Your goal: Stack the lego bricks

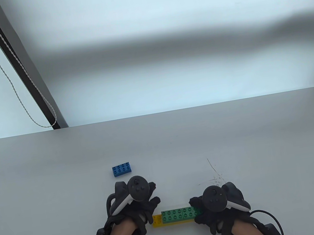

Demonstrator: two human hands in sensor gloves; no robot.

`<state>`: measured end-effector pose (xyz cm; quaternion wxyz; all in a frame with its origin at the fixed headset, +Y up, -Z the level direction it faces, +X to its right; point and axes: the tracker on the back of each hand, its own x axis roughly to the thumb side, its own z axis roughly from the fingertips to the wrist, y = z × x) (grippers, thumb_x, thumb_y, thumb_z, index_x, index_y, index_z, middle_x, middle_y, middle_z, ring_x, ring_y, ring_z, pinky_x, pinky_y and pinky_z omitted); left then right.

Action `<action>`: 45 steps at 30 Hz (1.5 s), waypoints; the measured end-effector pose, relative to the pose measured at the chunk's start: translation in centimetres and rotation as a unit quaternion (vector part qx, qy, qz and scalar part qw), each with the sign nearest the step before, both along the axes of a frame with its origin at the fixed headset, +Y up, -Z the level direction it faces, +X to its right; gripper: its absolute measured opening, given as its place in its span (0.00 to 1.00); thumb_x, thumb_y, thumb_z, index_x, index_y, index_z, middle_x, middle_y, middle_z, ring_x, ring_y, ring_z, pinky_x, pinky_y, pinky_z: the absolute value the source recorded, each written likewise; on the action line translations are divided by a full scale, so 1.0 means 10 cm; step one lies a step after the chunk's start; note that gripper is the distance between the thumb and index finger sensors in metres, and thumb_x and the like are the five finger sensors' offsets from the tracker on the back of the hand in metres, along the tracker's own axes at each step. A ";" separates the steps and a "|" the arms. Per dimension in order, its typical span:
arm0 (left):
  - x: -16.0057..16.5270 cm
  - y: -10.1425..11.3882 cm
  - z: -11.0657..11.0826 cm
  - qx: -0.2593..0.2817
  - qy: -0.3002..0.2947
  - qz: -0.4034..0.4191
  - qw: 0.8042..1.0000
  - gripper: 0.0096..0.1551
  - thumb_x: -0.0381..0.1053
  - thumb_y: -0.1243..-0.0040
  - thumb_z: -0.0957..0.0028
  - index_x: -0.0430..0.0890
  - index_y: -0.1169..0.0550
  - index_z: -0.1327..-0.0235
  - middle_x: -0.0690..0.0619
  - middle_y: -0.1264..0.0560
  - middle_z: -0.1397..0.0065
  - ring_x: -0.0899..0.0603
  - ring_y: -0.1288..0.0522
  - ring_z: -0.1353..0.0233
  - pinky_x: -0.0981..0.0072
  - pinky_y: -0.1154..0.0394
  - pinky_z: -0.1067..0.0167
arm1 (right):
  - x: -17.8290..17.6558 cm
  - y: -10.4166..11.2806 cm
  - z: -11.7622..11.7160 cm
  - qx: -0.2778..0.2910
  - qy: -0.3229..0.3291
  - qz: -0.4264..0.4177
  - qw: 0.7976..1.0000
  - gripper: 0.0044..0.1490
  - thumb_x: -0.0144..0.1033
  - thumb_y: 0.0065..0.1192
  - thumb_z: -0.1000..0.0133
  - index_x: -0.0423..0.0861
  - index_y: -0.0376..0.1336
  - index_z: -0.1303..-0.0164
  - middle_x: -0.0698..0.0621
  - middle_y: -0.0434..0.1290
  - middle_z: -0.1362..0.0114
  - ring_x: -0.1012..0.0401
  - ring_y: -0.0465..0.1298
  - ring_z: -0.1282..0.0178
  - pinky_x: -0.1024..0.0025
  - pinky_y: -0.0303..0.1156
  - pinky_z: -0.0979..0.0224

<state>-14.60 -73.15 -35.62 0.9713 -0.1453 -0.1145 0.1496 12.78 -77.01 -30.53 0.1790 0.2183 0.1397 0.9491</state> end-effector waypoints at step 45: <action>-0.34 -0.34 -1.19 -0.036 0.120 -0.165 0.978 0.41 0.54 0.35 0.56 0.54 0.38 0.28 0.51 0.38 0.20 0.39 0.39 0.22 0.34 0.40 0.28 | -0.01 0.01 -0.04 -0.023 0.030 0.007 0.999 0.45 0.44 0.72 0.57 0.40 0.59 0.32 0.39 0.70 0.30 0.42 0.70 0.33 0.38 0.68 0.35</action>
